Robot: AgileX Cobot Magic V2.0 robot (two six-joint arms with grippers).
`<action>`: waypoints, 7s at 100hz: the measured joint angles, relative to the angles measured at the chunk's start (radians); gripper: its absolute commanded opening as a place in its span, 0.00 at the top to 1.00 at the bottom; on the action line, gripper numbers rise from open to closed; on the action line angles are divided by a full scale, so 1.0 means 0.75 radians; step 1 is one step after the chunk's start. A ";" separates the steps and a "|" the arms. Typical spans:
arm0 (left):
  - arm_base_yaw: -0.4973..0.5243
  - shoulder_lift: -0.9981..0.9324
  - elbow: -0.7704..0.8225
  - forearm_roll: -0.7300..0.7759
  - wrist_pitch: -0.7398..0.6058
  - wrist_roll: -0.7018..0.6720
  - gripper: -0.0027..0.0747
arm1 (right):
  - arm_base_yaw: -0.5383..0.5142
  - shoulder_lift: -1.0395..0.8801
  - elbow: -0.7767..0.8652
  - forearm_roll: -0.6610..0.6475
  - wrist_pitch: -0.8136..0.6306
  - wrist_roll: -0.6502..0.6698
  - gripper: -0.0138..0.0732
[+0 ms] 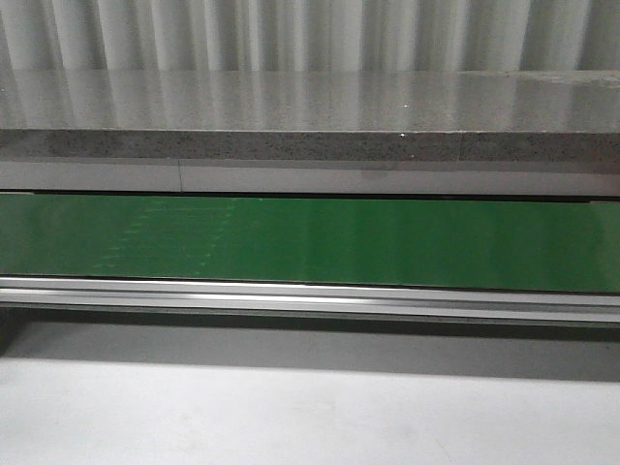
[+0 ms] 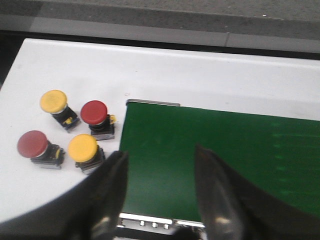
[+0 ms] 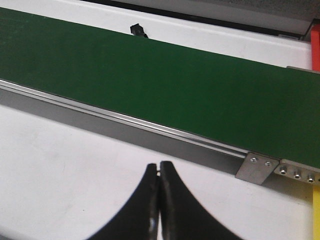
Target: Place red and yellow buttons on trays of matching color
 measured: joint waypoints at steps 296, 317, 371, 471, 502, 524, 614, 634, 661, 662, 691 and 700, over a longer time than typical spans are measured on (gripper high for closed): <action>0.151 0.719 -0.408 -0.291 0.402 0.176 0.82 | 0.000 0.000 0.000 -0.003 0.003 -0.003 0.92; 0.150 0.780 -0.407 -0.294 0.382 0.176 0.67 | 0.000 0.000 0.000 -0.003 0.003 -0.003 0.92; 0.157 0.790 -0.476 -0.474 0.300 0.265 0.26 | 0.000 0.000 0.000 -0.003 0.003 -0.003 0.92; 0.458 1.080 -0.531 -0.263 0.394 0.177 0.26 | 0.000 0.000 0.000 -0.003 0.003 -0.003 0.92; 0.458 1.114 -0.533 -0.266 0.312 0.177 0.65 | 0.000 0.000 0.000 -0.003 0.003 -0.003 0.92; 0.458 1.122 -0.533 -0.269 0.309 0.177 0.78 | 0.000 0.000 0.000 -0.003 0.003 -0.003 0.92; 0.141 0.807 -0.533 -0.170 0.443 0.177 0.78 | 0.000 0.000 0.000 -0.003 0.003 -0.003 0.92; 0.141 0.854 -0.533 -0.175 0.463 0.177 0.56 | 0.000 0.000 0.000 -0.003 0.003 -0.003 0.92; 0.133 0.857 -0.533 -0.229 0.417 0.228 0.21 | 0.000 0.000 0.000 -0.003 0.003 -0.003 0.92; 0.133 0.854 -0.533 -0.232 0.414 0.234 0.21 | 0.000 0.000 0.000 -0.003 0.003 -0.003 0.92; 0.016 0.620 -0.447 -0.310 0.208 0.338 0.30 | 0.000 0.000 0.000 -0.003 0.003 -0.003 0.92; -0.025 0.498 -0.338 -0.310 0.114 0.361 0.50 | 0.000 0.000 0.000 -0.003 0.003 -0.003 0.92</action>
